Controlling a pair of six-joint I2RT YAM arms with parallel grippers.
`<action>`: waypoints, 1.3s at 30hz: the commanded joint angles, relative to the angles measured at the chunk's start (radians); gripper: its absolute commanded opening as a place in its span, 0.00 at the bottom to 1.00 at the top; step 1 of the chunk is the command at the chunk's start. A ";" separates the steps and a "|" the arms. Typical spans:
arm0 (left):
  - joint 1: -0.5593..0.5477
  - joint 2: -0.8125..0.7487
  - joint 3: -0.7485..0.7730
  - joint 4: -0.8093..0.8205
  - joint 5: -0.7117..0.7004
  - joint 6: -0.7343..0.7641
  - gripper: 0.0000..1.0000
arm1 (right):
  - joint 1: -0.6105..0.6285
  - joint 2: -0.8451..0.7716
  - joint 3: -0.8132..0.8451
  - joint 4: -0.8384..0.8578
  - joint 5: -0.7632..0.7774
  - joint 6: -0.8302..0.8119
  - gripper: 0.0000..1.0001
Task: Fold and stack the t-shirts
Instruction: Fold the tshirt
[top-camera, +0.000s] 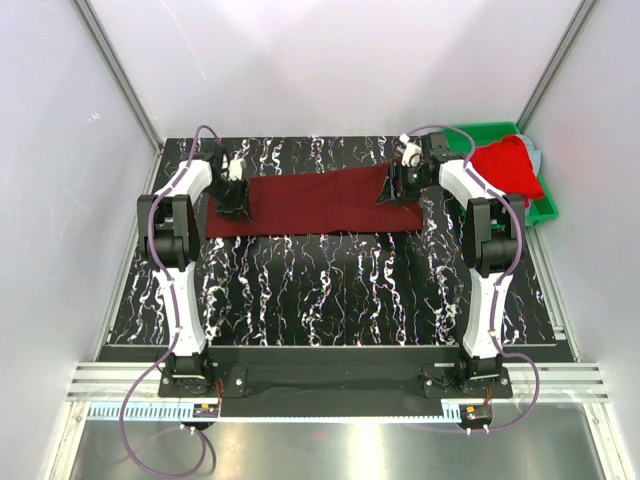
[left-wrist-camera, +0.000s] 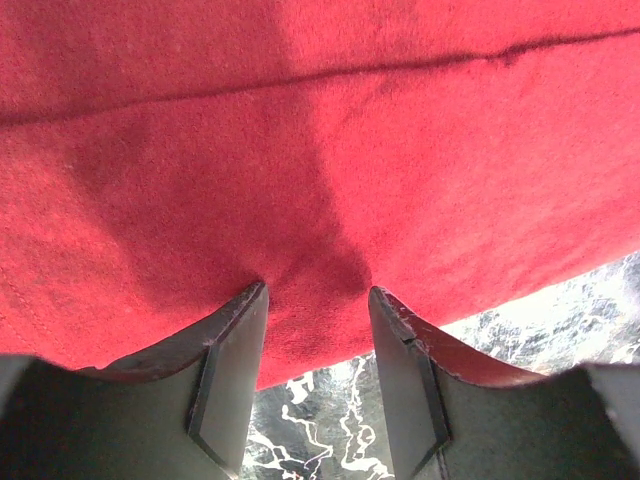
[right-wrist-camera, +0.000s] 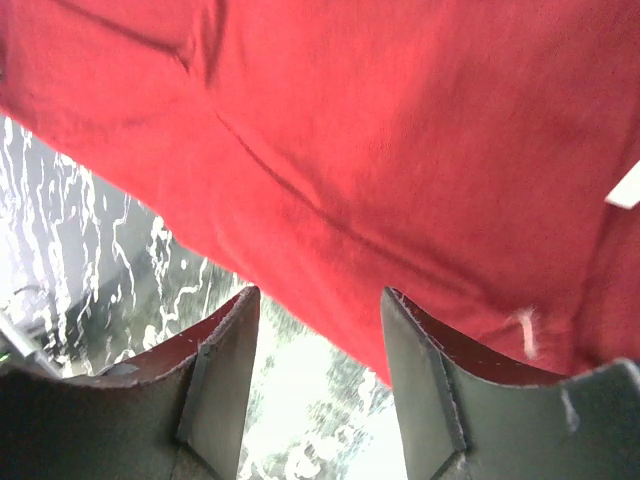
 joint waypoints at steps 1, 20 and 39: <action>-0.002 -0.057 -0.027 -0.015 -0.037 0.016 0.51 | 0.004 0.004 -0.030 -0.036 -0.067 0.032 0.58; -0.131 -0.252 -0.322 -0.013 -0.090 0.010 0.52 | 0.002 0.360 0.460 -0.107 0.074 0.018 0.61; -0.076 -0.305 -0.124 -0.021 -0.259 0.041 0.63 | -0.010 0.140 0.464 -0.049 0.060 0.206 0.66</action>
